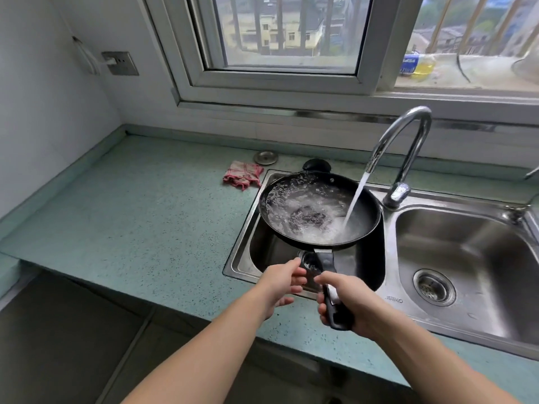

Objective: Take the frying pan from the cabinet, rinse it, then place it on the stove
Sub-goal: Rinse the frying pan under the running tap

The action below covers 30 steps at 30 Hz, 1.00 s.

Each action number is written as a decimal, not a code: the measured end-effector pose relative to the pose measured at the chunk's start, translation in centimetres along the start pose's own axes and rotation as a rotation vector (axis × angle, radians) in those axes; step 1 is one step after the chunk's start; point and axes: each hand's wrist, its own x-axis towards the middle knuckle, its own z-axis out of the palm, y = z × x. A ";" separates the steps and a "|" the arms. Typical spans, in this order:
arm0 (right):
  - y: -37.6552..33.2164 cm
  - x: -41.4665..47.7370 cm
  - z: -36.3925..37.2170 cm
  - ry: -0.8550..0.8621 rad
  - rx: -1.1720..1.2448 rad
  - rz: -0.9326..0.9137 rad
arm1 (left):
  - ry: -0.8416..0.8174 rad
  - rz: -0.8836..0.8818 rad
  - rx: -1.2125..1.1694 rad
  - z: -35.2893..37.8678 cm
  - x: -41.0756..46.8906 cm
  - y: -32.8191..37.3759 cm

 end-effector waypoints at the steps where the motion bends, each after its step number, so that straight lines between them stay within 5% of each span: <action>1: 0.4 0.1 -0.8 0.024 -0.019 0.001 | 0.000 0.005 0.022 0.4 0.0 0.0; 6: 2.9 1.2 -2.3 0.088 -0.091 0.002 | 0.072 0.117 0.186 0.8 0.1 -0.7; 11: 3.8 2.0 0.0 0.088 -0.098 0.020 | 0.214 0.363 0.817 -2.0 -0.8 -2.6; 14: 3.1 2.2 1.7 0.064 -0.057 0.019 | 0.242 0.419 1.002 -4.0 -1.2 -3.6; 20: 0.7 1.0 3.2 -0.021 0.036 0.007 | 0.266 0.403 1.092 -5.8 -2.1 -4.1; 30: 1.6 0.4 -1.6 0.088 -0.022 -0.001 | 0.225 0.395 1.027 -4.0 -2.2 -3.1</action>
